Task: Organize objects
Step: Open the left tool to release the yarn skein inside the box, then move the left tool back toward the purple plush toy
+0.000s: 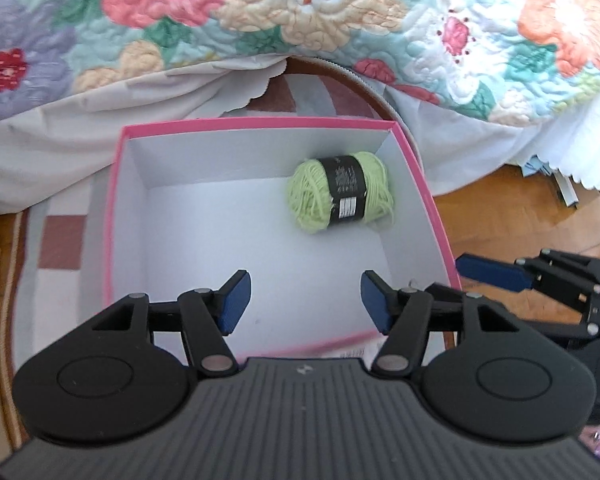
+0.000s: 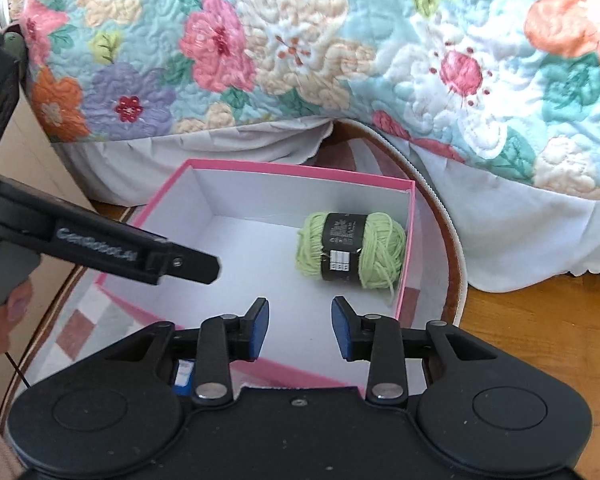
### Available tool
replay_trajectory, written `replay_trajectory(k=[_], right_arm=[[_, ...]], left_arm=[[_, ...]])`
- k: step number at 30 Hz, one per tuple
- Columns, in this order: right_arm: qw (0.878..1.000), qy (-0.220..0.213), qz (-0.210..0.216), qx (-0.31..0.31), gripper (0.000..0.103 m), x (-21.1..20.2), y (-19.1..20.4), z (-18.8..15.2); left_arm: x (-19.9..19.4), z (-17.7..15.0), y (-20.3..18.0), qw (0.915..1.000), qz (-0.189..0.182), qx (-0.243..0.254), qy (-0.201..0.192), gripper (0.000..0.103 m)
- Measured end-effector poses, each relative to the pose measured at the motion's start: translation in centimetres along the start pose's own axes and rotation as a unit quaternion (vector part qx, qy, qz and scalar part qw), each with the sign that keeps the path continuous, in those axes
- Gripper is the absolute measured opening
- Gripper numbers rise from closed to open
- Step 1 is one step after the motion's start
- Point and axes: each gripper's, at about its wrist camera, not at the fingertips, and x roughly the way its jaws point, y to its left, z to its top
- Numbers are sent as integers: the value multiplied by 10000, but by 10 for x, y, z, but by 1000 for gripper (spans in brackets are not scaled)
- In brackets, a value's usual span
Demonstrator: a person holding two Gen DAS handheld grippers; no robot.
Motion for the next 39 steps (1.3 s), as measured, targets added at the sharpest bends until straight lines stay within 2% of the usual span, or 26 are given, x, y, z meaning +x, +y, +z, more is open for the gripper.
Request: replay_trajectory(k=[8,18,23,33,36,39], right_arm=[[9996,-108,-174,-187,42,-41,26,-1],[9990,-300,-91,-319,49,-86,52,-11],[9990,-294,-24,-349,50,-101,60,-14],[9980,-22,294,-562,59,-111,83,-31],[9971,52,393,-645,69,-115,90,-35],[9955,60,482,-817,70,-120,99,-40]], left_arm=[[-55,-23,8,9998,150,108,36,63],[-115,-53,22,9997,134,130,-126,67],[-133,-64,26,9997,132,148,-147,67],[-152,-94,35,9994,241,239,-94,68],[-158,-102,37,9993,264,246,-101,69],[-165,-111,39,9991,250,237,-230,69]])
